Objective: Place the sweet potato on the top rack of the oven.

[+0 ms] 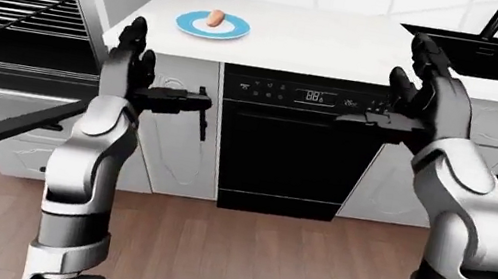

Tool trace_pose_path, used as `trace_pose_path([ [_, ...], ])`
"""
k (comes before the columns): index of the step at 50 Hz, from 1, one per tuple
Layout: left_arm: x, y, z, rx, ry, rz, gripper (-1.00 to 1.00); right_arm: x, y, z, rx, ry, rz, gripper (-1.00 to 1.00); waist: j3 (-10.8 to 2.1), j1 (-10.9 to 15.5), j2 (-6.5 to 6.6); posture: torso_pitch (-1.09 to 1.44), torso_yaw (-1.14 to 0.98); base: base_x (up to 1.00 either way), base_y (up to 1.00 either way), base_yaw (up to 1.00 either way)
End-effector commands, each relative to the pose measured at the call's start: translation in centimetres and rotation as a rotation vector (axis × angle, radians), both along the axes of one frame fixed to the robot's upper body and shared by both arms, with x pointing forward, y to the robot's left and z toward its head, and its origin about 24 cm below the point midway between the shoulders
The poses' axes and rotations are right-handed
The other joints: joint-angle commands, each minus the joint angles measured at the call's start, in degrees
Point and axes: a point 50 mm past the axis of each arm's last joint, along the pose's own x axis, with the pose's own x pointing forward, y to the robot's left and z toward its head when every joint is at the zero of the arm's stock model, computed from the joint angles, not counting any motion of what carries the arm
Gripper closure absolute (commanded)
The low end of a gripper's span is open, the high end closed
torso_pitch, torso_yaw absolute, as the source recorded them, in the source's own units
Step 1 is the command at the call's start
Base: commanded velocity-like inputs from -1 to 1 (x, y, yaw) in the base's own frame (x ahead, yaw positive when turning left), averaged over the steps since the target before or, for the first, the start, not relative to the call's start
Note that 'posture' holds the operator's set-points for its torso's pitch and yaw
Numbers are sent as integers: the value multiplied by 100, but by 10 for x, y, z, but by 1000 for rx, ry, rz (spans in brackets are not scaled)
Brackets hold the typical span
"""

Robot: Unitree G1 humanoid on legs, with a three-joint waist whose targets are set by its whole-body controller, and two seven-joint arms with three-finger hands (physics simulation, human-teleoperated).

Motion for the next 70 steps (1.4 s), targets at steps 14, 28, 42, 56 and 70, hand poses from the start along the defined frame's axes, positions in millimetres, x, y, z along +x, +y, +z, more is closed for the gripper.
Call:
trace_pose_path([
  [14,-3,1,30,-12,-105,-4,-100,-11,2,29,-2,-118,10,-100,-91,-29,345,0,0,19,0,0],
  [28,-3,0,28,-14,-101,-6,-100,-13,5,30,-8,-117,16,-100,-96,-14,-144,0,0,20,0,0],
  [42,-3,1,29,-13,-101,-4,-100,-13,6,29,-9,-114,22,-100,-2,7,-66,0,0,20,13,0],
  [56,-3,1,29,-12,-100,-5,-100,-13,8,28,-11,-112,28,-100,-197,-87,438,0,0,20,24,0],
  [70,-3,0,28,-12,-102,-8,-100,-13,9,28,-11,-113,34,-100,-128,6,-204,0,0,20,19,0],
])
